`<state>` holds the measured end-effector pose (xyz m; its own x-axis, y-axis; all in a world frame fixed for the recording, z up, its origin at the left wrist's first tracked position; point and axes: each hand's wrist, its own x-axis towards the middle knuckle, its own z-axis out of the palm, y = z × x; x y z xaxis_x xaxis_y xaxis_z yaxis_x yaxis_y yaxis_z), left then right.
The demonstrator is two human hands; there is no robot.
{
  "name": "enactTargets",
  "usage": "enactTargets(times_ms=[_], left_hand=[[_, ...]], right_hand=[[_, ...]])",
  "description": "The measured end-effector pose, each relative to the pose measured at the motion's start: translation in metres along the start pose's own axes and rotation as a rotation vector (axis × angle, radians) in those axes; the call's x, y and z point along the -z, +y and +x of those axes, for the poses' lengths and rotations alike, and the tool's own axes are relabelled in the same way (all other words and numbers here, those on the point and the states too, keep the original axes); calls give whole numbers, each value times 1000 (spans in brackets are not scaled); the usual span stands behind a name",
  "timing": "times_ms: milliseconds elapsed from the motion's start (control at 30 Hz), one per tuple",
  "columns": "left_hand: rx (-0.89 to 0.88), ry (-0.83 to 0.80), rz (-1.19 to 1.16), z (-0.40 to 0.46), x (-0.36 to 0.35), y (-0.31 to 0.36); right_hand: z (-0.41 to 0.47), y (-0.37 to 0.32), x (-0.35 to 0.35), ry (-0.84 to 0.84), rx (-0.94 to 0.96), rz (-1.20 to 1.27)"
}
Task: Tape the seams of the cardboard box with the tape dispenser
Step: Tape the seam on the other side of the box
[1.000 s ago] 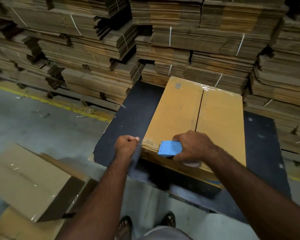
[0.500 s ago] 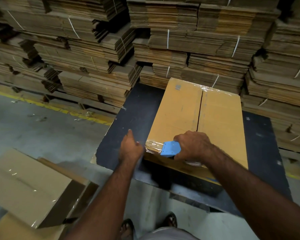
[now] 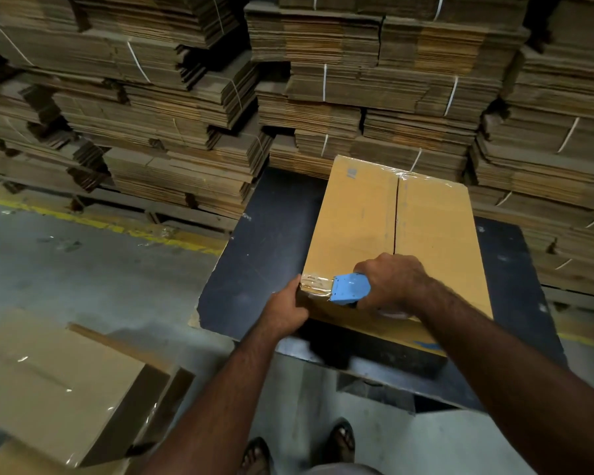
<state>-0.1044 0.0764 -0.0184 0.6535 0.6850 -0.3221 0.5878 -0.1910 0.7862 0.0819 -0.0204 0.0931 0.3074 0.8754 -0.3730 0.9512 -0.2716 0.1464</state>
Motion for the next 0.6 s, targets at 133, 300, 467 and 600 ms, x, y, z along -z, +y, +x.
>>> enactTargets(times_ms=[133,300,467,600], left_hand=[[24,35,-82,-11,6,8],[20,-75,-116,-3,3,6],[-116,-22,295,-2,7,11],[-481,123,541,-3,-4,9]], right_hand=[[-2,-3,-1,-15,-9,2],[-1,-4,3,-68,-22,10],[2,-7,3,-86,-37,3],[-1,-11,3,-86,-61,-11]])
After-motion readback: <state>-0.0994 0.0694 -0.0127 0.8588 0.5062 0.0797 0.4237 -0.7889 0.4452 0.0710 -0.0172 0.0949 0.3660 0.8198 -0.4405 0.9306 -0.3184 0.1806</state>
